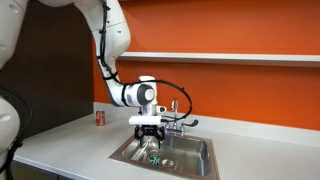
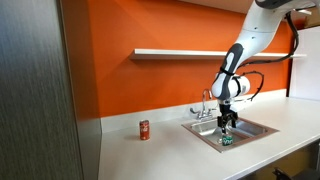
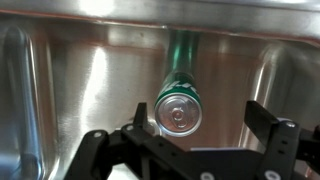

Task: Move the green can to the left counter

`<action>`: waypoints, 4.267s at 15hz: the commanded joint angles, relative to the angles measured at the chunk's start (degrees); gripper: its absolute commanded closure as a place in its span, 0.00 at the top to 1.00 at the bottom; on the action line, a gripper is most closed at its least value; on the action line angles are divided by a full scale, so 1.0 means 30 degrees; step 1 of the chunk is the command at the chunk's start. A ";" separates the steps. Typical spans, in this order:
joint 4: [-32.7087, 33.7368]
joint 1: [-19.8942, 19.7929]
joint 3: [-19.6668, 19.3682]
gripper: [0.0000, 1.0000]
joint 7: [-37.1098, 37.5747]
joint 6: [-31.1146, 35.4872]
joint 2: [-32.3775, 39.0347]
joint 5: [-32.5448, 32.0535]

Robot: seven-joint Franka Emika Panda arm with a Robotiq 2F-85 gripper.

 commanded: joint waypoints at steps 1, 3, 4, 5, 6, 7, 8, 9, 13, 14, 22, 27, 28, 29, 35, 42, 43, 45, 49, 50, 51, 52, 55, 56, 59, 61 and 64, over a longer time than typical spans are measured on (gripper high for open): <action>0.1562 -0.0508 0.0333 1.00 0.0371 0.0040 0.1558 0.0003; 0.2132 -0.0565 0.0341 1.00 0.0428 -0.0038 0.2145 0.0013; 0.2395 -0.0586 0.0342 1.00 0.0477 -0.0121 0.2409 0.0018; 0.2633 -0.0613 0.0370 1.00 0.0490 -0.0202 0.2649 0.0048; 0.2824 -0.0626 0.0364 1.00 0.0530 -0.0191 0.2859 0.0030; 0.2998 -0.0627 0.0362 1.00 0.0564 -0.0235 0.3046 0.0011; 0.3159 -0.0632 0.0366 1.00 0.0602 -0.0317 0.3201 0.0021; 0.3287 -0.0639 0.0367 1.00 0.0629 -0.0406 0.3337 0.0025; 0.3527 -0.0577 0.0301 1.00 0.0827 -0.0585 0.3761 -0.0079; 0.3522 -0.0546 0.0286 1.00 0.0890 -0.0626 0.3824 -0.0107; 0.3370 -0.0513 0.0366 1.00 0.0988 -0.0583 0.4058 -0.0097; 0.3290 -0.0476 0.0323 1.00 0.1126 -0.0549 0.4110 -0.0137; 0.3284 -0.0486 0.0344 1.00 0.1120 -0.0550 0.4123 -0.0117; 0.3280 -0.0478 0.0348 1.00 0.1135 -0.0560 0.4126 -0.0116; 0.3283 -0.0411 0.0307 0.74 0.1264 -0.0626 0.4225 -0.0174; 0.3193 -0.0529 0.0548 0.40 0.1182 -0.0542 0.4384 0.0055; 0.3173 -0.0536 0.0565 0.40 0.1203 -0.0528 0.4366 0.0094; 0.3160 -0.0434 0.0449 0.40 0.1416 -0.0537 0.4286 0.0008; 0.3107 -0.0072 0.0082 0.40 0.2201 -0.1001 0.3769 -0.0291; 0.3101 0.0079 -0.0084 0.40 0.2528 -0.1147 0.3622 -0.0453; 0.3100 0.0206 -0.0215 0.40 0.2802 -0.1277 0.3497 -0.0571; 0.3085 0.0309 -0.0330 0.40 0.3031 -0.1399 0.3342 -0.0672; 0.3031 0.0566 -0.0508 0.40 0.3593 -0.1885 0.2636 -0.0988; 0.3047 0.0631 -0.0522 0.40 0.3700 -0.2118 0.2375 -0.1075; 0.3014 0.0839 -0.0473 0.40 0.4091 -0.2798 0.1493 -0.1436; 0.2973 0.0987 -0.0425 0.40 0.4351 -0.3411 0.0735 -0.1777; 0.2954 0.1122 -0.0279 0.40 0.4619 -0.4398 -0.0371 -0.2168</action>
